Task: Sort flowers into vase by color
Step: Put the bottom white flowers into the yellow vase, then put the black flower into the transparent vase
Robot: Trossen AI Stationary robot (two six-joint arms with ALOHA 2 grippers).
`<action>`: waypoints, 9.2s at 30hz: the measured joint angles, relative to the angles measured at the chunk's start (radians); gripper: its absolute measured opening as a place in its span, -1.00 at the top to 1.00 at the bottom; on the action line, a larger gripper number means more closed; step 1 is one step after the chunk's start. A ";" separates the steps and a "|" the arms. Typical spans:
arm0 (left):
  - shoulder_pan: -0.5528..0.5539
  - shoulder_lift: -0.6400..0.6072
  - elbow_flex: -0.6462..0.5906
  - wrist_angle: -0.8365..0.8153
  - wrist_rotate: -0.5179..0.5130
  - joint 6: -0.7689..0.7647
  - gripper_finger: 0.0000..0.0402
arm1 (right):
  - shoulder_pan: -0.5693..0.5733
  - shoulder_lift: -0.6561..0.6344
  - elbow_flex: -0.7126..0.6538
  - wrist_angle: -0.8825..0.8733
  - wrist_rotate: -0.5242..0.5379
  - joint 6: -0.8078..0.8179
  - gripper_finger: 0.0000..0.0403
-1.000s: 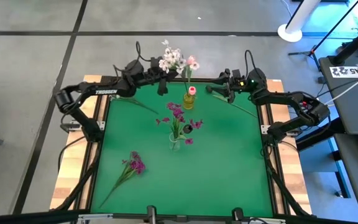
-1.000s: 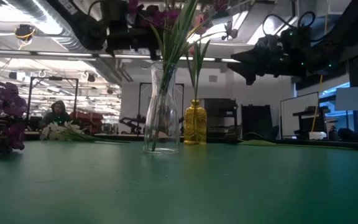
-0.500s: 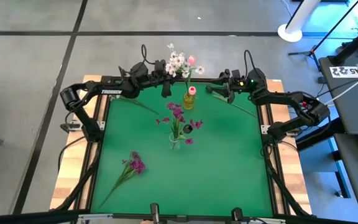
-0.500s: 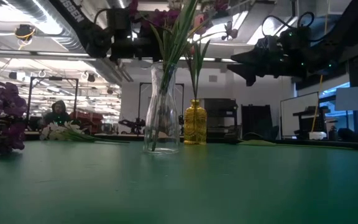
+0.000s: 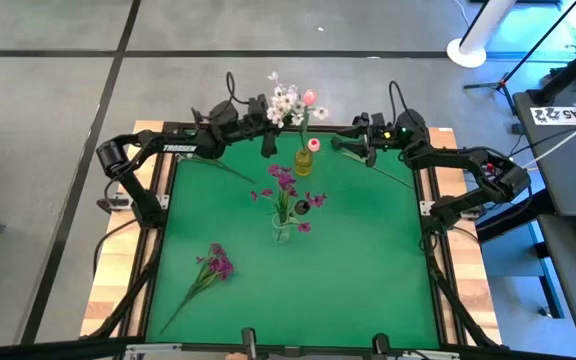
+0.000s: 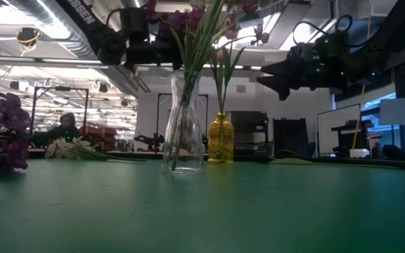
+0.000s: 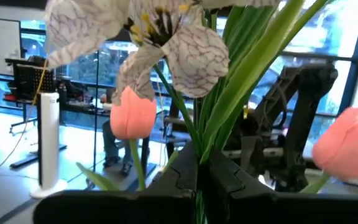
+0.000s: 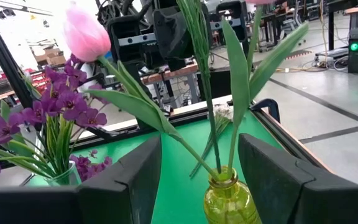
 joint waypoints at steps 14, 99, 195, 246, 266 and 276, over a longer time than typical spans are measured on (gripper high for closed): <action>-0.007 0.000 0.001 -0.192 -0.012 0.073 1.00 | 0.000 0.000 0.000 -0.007 0.002 -0.014 -0.05; -0.299 -0.526 0.026 -1.315 -0.610 0.078 -0.13 | 0.181 0.074 0.310 -1.444 1.050 -0.484 -0.05; -0.646 -0.879 -0.290 -0.750 -0.520 0.037 -0.13 | 0.315 -0.680 0.310 -0.520 0.179 0.060 1.00; -0.844 -0.438 -0.337 -0.921 -0.672 -0.367 -0.13 | 0.975 0.142 0.677 -0.336 0.515 -0.456 1.00; -0.994 -0.751 -0.336 -0.411 -0.741 0.158 -0.13 | 0.975 0.142 0.678 -0.455 0.606 -0.457 1.00; -0.993 -0.556 -0.327 -0.095 -0.791 0.316 -0.13 | 0.975 0.164 0.678 -0.541 0.779 -0.415 1.00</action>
